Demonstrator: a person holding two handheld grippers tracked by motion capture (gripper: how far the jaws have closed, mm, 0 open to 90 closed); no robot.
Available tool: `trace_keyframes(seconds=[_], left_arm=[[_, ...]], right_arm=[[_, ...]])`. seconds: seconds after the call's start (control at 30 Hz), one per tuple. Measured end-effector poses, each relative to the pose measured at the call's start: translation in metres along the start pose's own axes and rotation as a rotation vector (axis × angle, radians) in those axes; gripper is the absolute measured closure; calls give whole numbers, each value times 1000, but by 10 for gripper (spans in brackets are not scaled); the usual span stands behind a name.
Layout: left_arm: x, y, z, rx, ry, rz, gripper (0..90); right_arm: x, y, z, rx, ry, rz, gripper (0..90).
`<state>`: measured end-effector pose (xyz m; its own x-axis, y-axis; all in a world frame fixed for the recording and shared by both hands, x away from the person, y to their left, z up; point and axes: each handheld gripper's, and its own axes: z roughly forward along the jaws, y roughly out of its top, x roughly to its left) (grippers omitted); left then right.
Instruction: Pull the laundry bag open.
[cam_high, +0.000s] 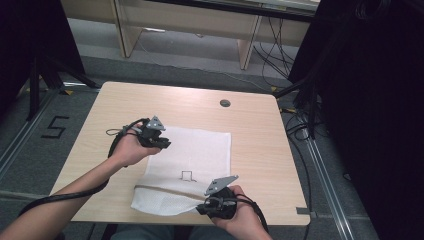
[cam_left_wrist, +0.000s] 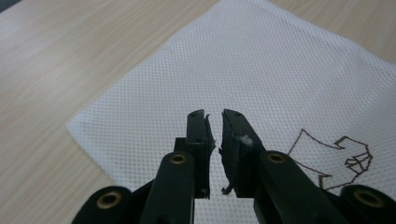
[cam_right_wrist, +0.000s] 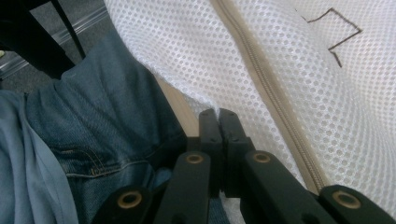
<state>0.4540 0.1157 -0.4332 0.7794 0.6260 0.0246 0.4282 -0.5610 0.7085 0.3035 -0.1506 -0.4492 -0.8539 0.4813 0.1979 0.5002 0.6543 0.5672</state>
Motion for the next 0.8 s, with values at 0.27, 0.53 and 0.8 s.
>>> trace_keyframes(seconds=[0.27, 0.53, 0.8], left_arm=[[-16, -11, 16, 43, -57, 23, 704], [-30, -20, 29, 61, -94, 73, 562], [-44, -28, 41, 117, -143, 130, 514]], right_arm=[[-1, -3, 6, 24, -4, 5, 900], [-5, -5, 9, 46, -29, 10, 900], [-6, -6, 11, 65, -54, 24, 898]])
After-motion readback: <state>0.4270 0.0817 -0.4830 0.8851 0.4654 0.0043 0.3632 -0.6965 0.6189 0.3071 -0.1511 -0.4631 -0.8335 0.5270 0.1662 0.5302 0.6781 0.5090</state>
